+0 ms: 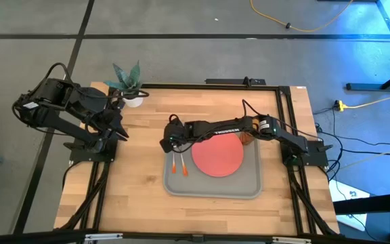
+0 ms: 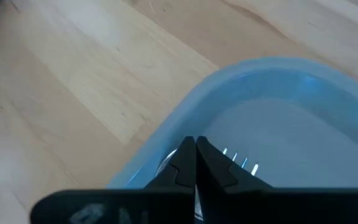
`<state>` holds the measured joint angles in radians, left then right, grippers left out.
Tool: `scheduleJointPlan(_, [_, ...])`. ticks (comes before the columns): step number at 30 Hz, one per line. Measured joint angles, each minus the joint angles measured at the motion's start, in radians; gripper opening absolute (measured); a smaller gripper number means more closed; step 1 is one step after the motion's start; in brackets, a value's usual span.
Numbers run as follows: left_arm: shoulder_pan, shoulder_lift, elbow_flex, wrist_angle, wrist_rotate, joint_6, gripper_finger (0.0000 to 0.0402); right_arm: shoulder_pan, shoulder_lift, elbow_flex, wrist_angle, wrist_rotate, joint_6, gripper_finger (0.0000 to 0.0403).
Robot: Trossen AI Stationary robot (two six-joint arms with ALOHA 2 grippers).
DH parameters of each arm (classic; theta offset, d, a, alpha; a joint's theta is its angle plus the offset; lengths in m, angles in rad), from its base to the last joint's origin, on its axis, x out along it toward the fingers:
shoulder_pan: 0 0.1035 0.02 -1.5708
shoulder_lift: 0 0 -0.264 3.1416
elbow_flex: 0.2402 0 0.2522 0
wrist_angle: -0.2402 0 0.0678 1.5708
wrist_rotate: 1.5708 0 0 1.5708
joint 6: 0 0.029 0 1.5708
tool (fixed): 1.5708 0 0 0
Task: Pick and place plate/cup/fork/spoon on tray
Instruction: Adjust the orange fork
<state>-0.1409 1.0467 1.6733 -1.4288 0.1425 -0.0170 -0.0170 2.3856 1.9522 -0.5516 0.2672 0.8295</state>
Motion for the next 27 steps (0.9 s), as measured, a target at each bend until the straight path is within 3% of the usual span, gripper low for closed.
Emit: scheduleJointPlan(27, [0.0, 0.0, 0.0, 0.0, 0.0, 0.0, 0.0045, -0.013, 0.024, 0.0, -0.02, -0.007, 0.007, 0.0])
